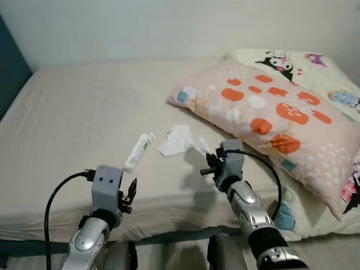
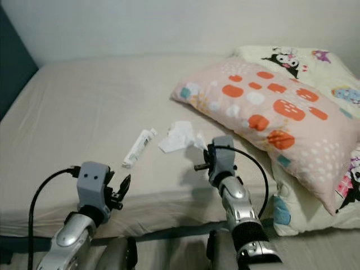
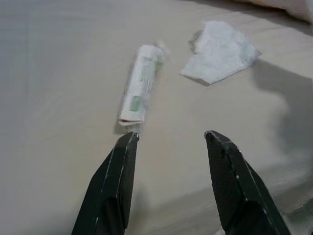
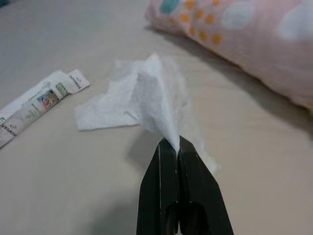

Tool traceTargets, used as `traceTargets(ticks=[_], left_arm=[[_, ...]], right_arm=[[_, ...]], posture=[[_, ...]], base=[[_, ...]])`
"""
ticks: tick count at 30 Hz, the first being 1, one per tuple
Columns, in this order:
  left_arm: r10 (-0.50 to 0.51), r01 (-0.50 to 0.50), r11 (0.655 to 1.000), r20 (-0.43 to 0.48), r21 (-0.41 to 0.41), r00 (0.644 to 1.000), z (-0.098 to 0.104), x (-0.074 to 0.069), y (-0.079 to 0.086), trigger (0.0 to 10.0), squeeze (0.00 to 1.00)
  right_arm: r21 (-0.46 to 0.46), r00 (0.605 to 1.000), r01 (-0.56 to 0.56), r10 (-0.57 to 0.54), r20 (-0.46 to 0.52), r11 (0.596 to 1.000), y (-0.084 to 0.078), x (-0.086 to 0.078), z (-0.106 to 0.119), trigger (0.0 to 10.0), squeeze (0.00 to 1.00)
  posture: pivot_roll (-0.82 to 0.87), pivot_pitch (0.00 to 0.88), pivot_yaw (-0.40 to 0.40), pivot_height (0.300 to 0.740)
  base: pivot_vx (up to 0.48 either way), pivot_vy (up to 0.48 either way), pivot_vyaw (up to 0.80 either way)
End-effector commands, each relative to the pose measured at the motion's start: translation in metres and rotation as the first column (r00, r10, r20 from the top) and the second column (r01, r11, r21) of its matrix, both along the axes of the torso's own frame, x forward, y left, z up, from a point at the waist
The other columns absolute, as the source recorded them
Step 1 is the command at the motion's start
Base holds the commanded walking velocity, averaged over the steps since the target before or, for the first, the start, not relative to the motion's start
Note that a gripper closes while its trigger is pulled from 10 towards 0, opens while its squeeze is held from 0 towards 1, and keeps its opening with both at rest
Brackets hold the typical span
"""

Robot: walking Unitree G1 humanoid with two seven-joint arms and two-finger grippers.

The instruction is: Clean up the room

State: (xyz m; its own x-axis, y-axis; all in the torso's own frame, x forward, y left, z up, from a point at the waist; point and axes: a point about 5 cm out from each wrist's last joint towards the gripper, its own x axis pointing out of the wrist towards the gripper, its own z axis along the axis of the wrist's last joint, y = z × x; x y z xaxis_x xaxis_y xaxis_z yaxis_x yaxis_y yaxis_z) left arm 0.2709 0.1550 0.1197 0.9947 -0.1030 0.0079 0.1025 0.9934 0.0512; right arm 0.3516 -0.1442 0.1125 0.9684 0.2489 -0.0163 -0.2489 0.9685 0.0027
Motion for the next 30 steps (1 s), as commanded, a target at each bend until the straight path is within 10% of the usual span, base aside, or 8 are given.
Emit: traceTargets(ticks=[1, 30], left_arm=[[0.062, -0.061, 0.998, -0.056, 0.019, 0.996, -0.011, 0.000, 0.005, 10.0, 0.00], [0.131, -0.130, 0.990, -0.014, 0.056, 0.991, -0.017, 0.003, -0.003, 10.0, 0.00]], right_arm=[[0.003, 0.999, 0.030, -0.030, -0.033, 1.000, -0.004, -0.008, -0.009, 10.0, 0.00], [-0.114, 0.994, 0.102, -0.097, 0.048, 0.988, -0.005, -0.056, -0.016, 10.0, 0.00]], posture=[[0.02, 0.136, -0.035, 0.592], [0.01, 0.106, -0.031, 0.617]], base=[[0.000, 0.000, 0.00], [0.000, 0.000, 0.00]])
